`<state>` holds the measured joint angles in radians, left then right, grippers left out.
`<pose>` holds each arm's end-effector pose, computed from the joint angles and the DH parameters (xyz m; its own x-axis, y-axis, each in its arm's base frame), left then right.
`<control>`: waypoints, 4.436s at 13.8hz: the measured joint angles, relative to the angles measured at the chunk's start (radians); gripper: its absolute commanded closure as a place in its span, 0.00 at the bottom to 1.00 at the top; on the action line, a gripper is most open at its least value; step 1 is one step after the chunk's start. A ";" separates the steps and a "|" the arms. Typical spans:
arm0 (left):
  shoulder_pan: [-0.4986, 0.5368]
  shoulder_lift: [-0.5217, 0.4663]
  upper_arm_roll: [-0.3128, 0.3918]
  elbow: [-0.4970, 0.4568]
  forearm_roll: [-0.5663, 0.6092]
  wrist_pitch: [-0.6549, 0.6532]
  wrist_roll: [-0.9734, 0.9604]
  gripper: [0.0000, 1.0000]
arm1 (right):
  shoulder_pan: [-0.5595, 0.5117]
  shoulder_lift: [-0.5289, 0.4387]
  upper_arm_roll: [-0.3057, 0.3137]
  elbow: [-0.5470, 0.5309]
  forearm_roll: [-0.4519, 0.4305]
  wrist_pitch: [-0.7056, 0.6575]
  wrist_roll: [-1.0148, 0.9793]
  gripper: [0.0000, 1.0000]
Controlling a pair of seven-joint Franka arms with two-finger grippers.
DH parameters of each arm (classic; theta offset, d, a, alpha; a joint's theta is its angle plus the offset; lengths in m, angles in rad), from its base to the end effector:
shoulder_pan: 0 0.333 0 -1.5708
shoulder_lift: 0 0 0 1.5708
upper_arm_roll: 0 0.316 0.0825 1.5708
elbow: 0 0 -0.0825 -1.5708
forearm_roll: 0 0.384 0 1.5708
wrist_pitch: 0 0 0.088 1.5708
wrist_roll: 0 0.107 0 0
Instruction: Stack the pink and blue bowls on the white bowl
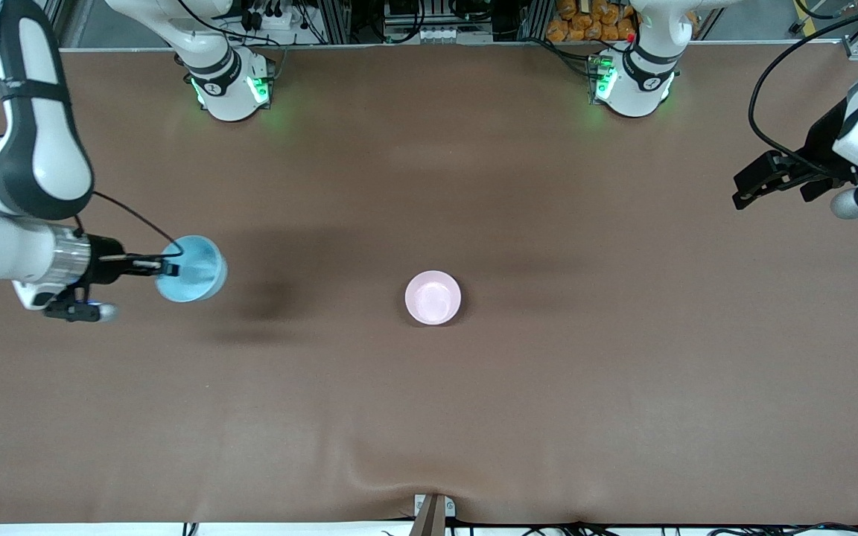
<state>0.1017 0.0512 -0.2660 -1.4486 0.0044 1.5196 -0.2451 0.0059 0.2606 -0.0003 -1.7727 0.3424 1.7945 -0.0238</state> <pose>0.5585 -0.0876 0.6496 0.9965 0.0816 0.0187 0.0813 -0.9966 0.0140 0.6038 0.0319 0.3992 0.9694 -0.0466 -0.2408 -0.1215 -0.9442 -0.3062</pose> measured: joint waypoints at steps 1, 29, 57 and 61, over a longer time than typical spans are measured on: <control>-0.017 0.000 0.004 -0.001 0.000 -0.008 0.020 0.00 | 0.045 0.001 0.001 -0.002 0.012 0.012 0.005 1.00; -0.127 -0.107 0.240 -0.128 0.005 0.023 0.043 0.00 | 0.654 0.405 -0.007 0.140 0.008 0.619 0.918 1.00; -0.132 -0.100 0.237 -0.130 0.005 0.025 0.046 0.00 | 0.645 0.312 -0.097 0.180 -0.011 0.569 0.862 0.00; -0.131 -0.099 0.237 -0.131 0.005 0.025 0.046 0.00 | 0.595 0.228 -0.153 0.182 -0.017 0.369 0.689 0.00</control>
<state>-0.0298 -0.0479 -0.0292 -1.5794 0.0091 1.5447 -0.1988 0.6012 0.4885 -0.1528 -1.5910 0.3258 2.1630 0.6656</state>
